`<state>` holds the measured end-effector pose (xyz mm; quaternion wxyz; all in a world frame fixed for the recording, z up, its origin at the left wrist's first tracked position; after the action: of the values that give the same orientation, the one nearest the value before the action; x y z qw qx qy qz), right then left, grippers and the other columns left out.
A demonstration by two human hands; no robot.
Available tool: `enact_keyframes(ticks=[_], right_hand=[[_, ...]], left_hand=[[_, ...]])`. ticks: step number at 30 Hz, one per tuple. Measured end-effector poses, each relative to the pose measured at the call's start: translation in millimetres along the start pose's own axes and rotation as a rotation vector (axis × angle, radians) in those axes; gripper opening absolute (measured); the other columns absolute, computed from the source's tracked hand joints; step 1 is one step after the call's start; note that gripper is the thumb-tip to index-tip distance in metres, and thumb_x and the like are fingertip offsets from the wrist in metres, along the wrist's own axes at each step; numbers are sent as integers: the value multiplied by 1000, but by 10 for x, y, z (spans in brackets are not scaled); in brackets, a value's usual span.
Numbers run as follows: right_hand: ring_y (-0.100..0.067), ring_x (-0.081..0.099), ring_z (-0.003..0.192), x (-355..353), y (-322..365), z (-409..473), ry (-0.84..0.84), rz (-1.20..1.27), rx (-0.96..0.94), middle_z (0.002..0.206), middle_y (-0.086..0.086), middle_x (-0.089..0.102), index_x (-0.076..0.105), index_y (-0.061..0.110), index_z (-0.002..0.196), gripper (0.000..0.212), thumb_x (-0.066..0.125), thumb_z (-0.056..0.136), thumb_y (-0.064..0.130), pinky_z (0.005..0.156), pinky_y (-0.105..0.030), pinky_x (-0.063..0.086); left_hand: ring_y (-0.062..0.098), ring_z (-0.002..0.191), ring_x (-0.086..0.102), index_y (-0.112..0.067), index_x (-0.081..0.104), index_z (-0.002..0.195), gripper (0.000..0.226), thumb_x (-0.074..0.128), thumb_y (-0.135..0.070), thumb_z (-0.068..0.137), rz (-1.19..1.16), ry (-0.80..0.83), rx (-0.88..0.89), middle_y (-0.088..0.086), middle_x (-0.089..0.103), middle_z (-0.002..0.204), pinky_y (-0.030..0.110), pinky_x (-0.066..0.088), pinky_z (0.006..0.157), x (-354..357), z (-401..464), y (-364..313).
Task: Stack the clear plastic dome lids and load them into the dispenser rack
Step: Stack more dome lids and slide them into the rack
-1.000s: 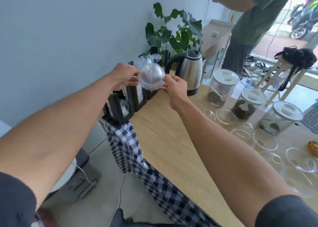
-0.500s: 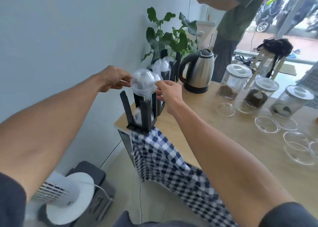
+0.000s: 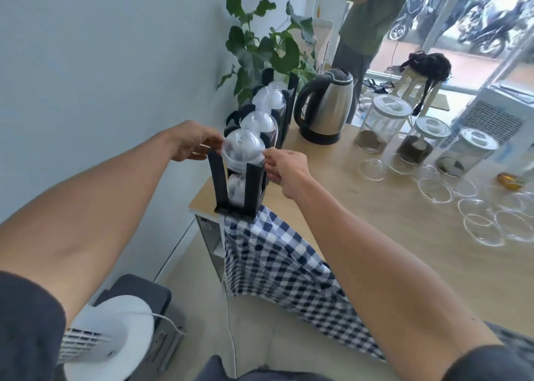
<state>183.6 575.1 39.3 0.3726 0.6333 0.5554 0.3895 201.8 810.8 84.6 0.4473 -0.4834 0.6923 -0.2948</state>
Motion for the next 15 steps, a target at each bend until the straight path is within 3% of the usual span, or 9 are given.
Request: enact_keyframes(ticks=[3,6,11,15], right_hand=[[-19,61,71,9,-130,67,-29,-5,44,76,-6,69,71,11,81,8,77,87,13,71,-32,52],[-19,60,72,14,-307,131,-48,7,84,76,-6,68,71,8,86,5,72,90,11,71,-32,48],[-8,66,57,-19,-626,273,-76,-22,126,72,-1,75,76,4,99,11,73,93,13,63,-24,52],[-7,69,58,-29,-807,366,-103,-34,142,77,-2,77,75,5,101,11,72,95,14,55,-21,51]], left_hand=[[20,83,62,-18,69,80,12,80,-21,81,-35,55,-96,1,69,81,33,50,85,18,133,188],[20,84,62,-17,69,80,11,80,-19,82,-54,121,-179,2,68,85,33,50,90,72,248,410],[23,95,63,-14,71,93,17,81,-16,80,-101,145,-233,7,69,99,37,48,105,187,426,754],[24,92,65,-12,70,102,22,78,-13,81,-143,95,-233,6,69,94,36,53,96,238,515,926]])
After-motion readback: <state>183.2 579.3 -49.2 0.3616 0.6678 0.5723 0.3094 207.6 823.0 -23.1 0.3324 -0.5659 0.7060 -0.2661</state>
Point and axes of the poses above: each hand's wrist, its own z-axis towards the middle knuckle, its own x-axis out of the palm, y = z × x, the point moved 8 cm from there along z, towards the middle knuckle
